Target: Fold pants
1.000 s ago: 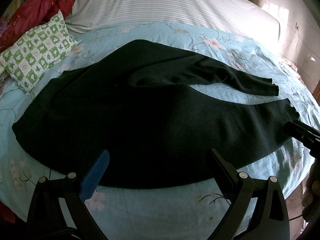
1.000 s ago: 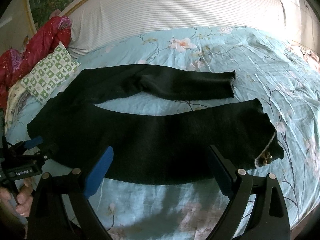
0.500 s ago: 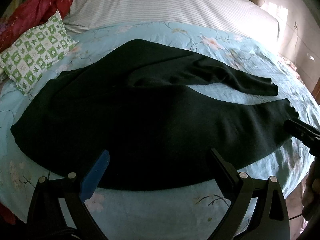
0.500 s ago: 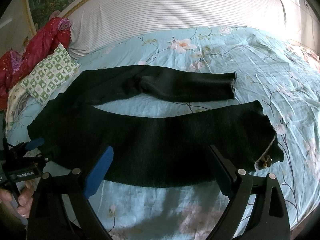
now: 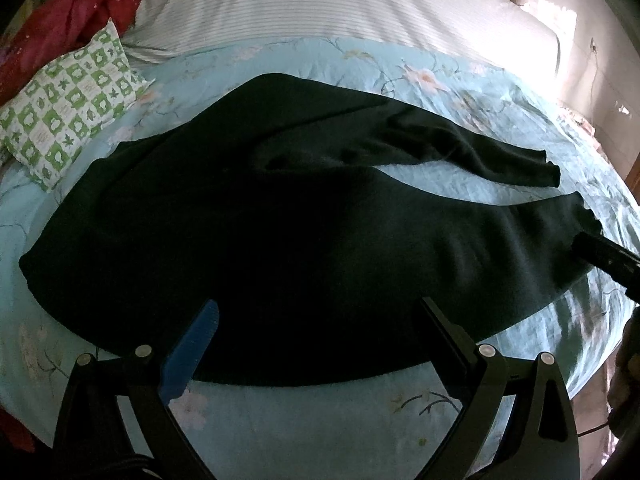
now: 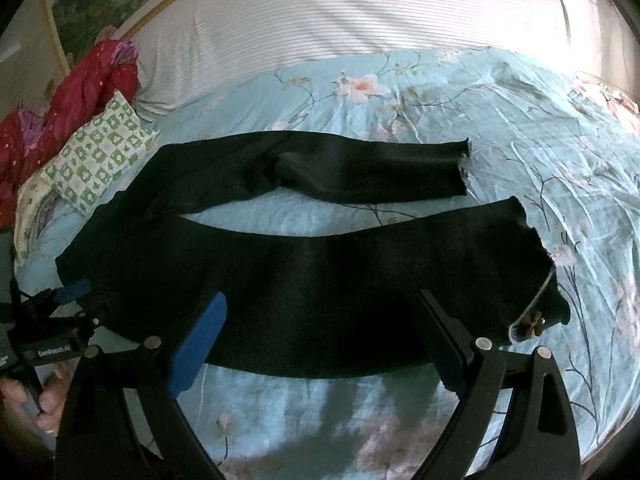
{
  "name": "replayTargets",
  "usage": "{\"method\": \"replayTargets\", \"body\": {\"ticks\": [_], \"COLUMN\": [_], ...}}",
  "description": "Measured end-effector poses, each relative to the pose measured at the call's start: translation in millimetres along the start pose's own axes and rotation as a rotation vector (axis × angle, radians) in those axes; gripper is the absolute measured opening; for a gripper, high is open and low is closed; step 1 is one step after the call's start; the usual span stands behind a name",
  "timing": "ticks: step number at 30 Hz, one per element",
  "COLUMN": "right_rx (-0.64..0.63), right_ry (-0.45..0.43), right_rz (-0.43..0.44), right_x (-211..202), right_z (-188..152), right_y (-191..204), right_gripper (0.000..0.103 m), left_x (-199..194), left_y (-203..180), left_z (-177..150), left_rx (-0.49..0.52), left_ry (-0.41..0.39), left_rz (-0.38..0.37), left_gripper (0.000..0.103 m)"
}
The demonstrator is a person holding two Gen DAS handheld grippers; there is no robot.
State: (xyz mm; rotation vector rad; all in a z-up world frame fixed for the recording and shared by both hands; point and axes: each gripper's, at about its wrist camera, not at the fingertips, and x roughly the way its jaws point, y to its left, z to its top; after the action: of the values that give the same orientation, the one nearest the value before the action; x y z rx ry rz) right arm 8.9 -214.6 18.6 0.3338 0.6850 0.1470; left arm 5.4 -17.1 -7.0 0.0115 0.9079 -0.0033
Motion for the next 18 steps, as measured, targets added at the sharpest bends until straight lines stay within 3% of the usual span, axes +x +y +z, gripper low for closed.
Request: {"method": "replayTargets", "body": {"ticks": [18], "right_rx": [0.020], "right_ry": [0.013], "right_rz": [0.014], "right_x": [3.9], "right_z": [7.6], "right_y": [-9.7], "right_gripper": [0.093], "left_x": [9.0], "left_y": [-3.6], "left_z": [11.5], "left_rx": [0.022], "left_ry": [0.018], "left_rz": [-0.006], "left_gripper": [0.098]}}
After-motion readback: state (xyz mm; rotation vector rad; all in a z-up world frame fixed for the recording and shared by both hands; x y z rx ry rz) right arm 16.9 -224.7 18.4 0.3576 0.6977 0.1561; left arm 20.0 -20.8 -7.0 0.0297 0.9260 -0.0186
